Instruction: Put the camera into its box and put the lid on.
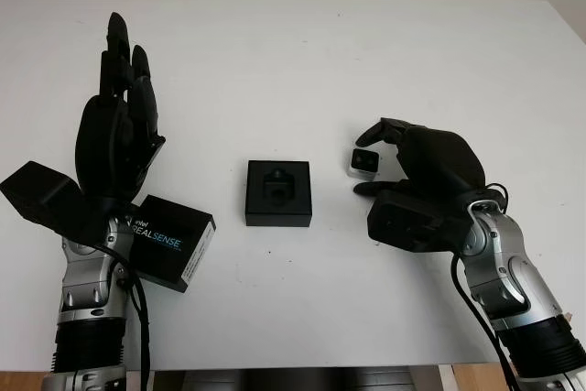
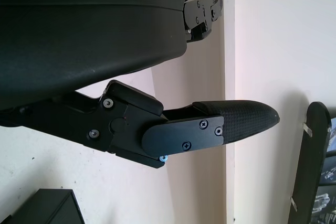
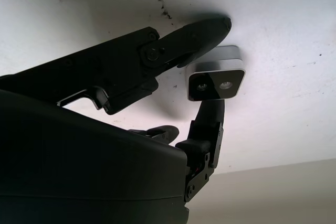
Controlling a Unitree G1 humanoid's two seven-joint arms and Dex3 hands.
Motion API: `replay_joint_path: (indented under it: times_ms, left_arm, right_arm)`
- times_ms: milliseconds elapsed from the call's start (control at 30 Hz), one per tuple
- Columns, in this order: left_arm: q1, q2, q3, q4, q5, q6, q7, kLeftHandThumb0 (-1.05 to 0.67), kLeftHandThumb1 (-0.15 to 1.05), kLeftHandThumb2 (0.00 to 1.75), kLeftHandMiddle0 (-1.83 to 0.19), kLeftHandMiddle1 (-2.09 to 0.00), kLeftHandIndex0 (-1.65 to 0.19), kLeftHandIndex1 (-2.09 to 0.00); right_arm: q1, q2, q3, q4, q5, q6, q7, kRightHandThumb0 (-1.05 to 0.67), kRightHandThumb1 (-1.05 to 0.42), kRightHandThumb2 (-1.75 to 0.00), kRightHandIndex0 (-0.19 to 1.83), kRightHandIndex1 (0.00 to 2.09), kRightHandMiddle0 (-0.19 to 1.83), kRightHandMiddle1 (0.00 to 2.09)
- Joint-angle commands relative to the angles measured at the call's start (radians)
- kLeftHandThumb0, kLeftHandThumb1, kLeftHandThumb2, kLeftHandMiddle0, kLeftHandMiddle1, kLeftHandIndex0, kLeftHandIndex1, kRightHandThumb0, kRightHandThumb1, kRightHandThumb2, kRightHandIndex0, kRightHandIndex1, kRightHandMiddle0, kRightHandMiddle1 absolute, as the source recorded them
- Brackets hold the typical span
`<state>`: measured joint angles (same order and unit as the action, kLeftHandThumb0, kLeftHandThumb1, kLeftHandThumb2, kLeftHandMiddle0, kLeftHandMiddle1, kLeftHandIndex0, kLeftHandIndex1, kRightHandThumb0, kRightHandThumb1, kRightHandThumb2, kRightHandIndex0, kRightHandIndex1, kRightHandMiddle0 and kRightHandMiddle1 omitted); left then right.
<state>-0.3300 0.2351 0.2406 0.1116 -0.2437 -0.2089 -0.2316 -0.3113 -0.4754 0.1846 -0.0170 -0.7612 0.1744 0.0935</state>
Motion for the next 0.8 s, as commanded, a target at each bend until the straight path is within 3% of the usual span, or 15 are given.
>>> replay_joint_path:
  times_ms: [0, 167, 500, 767]
  left_arm:
    - [-0.010, 0.003, -0.001, -0.001, 0.004, -0.015, -0.001, -0.79, 1.05, 0.59, 0.19, 0.00, 0.19, 0.00]
    - [-0.009, 0.000, 0.000, -0.002, -0.001, -0.016, 0.000, -0.78, 1.05, 0.60, 0.19, 0.00, 0.19, 0.00]
    - [-0.006, 0.004, 0.000, -0.005, 0.004, -0.012, 0.002, -0.79, 1.05, 0.59, 0.19, 0.00, 0.19, 0.00]
    - [-0.007, 0.003, 0.002, 0.000, -0.003, -0.018, -0.006, -0.79, 1.05, 0.58, 0.19, 0.00, 0.19, 0.00]
  right_arm:
    - [0.013, 0.001, -0.011, -0.020, 0.011, 0.003, -0.002, -0.55, -0.91, -0.06, 0.41, 0.08, 0.26, 1.20]
    - [0.011, -0.001, -0.004, -0.009, -0.006, 0.001, -0.032, -0.49, -0.92, -0.06, 0.45, 0.10, 0.30, 1.31]
    - [-0.004, -0.012, 0.009, 0.020, -0.061, 0.011, -0.053, -0.53, -0.97, -0.06, 0.46, 0.09, 0.26, 1.26]
    - [-0.001, 0.013, -0.014, 0.052, -0.017, -0.038, -0.141, -0.41, -1.04, -0.07, 0.55, 0.14, 0.36, 1.36]
